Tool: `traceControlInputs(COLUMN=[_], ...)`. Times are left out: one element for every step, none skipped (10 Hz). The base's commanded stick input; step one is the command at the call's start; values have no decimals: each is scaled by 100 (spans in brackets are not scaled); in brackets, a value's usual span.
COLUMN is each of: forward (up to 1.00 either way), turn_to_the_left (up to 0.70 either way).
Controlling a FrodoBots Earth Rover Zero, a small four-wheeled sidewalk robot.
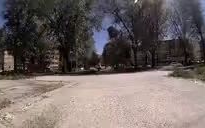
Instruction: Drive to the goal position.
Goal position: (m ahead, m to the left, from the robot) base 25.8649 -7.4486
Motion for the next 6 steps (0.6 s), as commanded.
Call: traceControlInputs(forward=[70, 70, 70, 70, 70, 70], turn_to_the_left=[1, 1, 1, 1, 1, 1])
